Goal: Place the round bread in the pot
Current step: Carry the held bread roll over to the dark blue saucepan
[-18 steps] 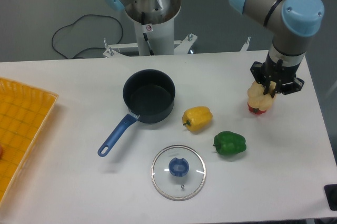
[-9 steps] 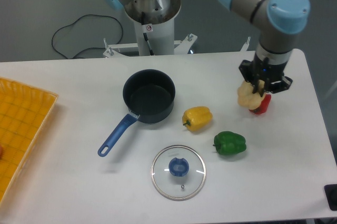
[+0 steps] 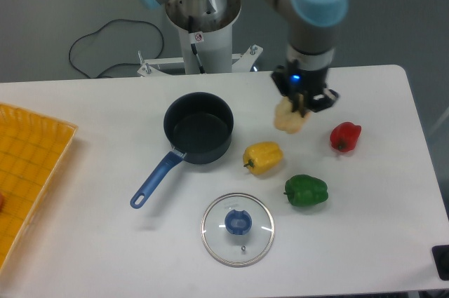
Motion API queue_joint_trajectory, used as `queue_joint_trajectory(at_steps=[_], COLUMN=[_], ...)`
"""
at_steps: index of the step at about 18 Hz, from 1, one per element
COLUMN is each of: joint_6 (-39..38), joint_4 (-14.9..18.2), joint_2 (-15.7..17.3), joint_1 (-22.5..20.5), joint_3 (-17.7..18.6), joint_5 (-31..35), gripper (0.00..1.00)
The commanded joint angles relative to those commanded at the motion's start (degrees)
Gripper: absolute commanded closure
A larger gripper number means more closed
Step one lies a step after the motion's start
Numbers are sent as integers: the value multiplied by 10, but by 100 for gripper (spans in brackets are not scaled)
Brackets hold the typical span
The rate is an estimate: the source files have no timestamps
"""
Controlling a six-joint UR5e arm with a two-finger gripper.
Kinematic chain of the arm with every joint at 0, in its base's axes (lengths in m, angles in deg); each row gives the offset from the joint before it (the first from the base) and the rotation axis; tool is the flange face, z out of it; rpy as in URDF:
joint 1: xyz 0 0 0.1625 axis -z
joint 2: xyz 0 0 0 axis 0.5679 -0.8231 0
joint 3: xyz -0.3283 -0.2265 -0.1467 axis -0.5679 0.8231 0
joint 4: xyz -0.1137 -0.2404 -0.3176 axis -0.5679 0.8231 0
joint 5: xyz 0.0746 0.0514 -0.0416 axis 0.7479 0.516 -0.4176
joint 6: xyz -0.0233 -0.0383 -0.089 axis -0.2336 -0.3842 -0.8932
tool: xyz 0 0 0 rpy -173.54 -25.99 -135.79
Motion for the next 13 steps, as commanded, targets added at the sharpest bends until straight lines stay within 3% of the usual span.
queue_joint_trajectory(at_steps=[8, 13], joint_6=[-16, -61], joint_4=[-24, -61], joint_2=[50, 63], joint_1=[45, 91], joint_3=[83, 128], joint_5=[3, 13], gripper=[73, 73])
